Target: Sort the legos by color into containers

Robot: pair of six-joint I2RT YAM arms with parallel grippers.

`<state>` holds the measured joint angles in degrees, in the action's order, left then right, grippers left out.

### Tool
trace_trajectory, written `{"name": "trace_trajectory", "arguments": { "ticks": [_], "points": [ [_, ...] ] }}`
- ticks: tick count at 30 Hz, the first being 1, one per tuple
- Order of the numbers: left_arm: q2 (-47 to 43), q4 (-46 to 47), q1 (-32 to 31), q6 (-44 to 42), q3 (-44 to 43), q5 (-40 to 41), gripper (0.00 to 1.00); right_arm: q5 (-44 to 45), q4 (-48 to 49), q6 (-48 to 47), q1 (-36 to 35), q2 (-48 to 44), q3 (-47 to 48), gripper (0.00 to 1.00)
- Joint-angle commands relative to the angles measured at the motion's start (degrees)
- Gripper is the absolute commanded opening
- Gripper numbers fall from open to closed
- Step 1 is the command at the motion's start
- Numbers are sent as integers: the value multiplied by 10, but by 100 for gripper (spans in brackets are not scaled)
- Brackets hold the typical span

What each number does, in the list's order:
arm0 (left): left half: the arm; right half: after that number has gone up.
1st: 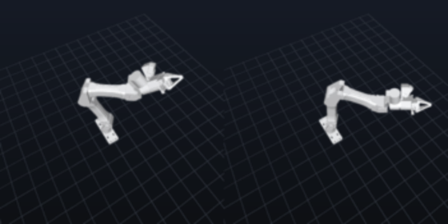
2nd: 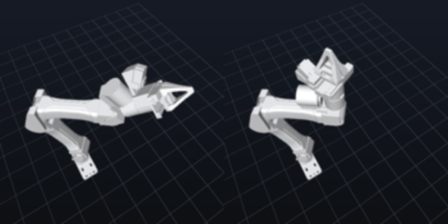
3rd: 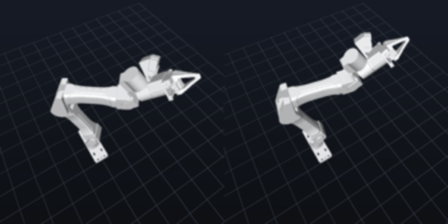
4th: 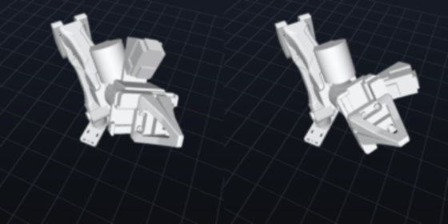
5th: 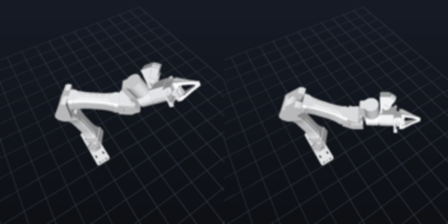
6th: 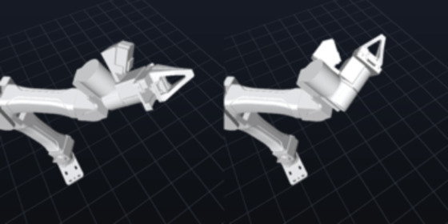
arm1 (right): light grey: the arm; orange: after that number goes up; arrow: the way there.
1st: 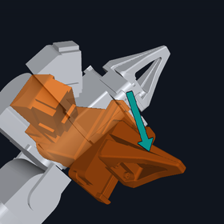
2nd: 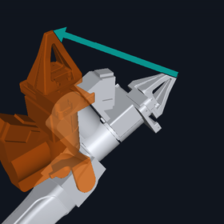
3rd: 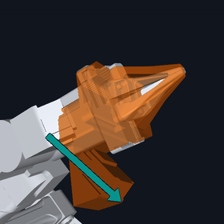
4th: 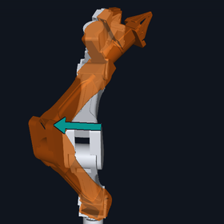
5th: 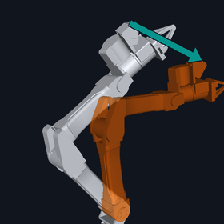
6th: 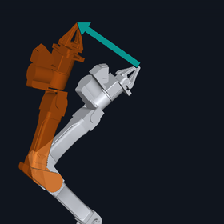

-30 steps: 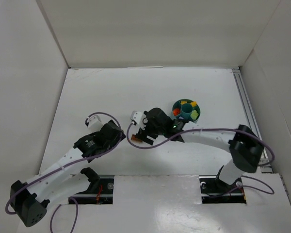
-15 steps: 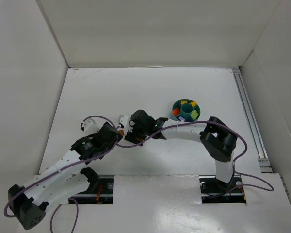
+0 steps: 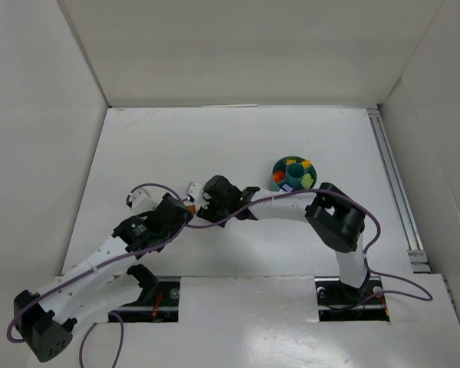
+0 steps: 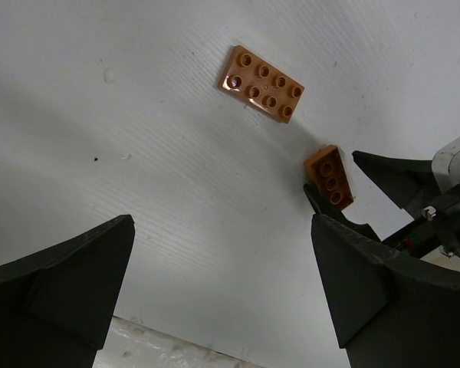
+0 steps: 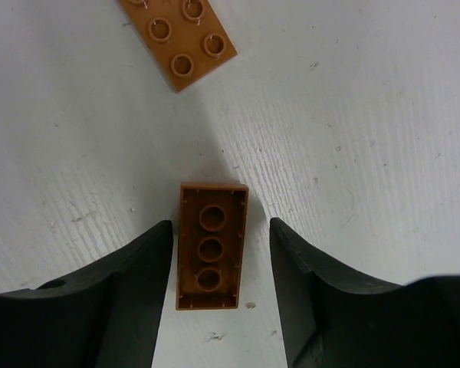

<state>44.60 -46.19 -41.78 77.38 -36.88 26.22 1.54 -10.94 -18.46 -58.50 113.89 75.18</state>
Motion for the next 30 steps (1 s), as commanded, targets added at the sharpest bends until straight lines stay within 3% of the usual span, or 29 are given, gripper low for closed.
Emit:
{"name": "trace_trajectory", "arguments": {
  "ticks": [1,3,9,18,22,30],
  "points": [
    [-1,-7,0,7,-17,15,99,-1,13,14,9,10,9,58],
    [-1,-7,0,7,-17,15,99,-20,18,14,15,10,2,55],
    [-1,-7,0,7,-17,20,99,-26,29,19,21,-15,-17,31],
    [-7,-7,0,7,-22,20,99,-20,101,30,26,-126,-78,26],
    [-13,-1,0,7,-22,20,99,-40,164,30,61,-200,-121,25],
    [-13,32,0,-27,-22,14,99,-103,267,19,217,-374,-240,25]
  ]
}}
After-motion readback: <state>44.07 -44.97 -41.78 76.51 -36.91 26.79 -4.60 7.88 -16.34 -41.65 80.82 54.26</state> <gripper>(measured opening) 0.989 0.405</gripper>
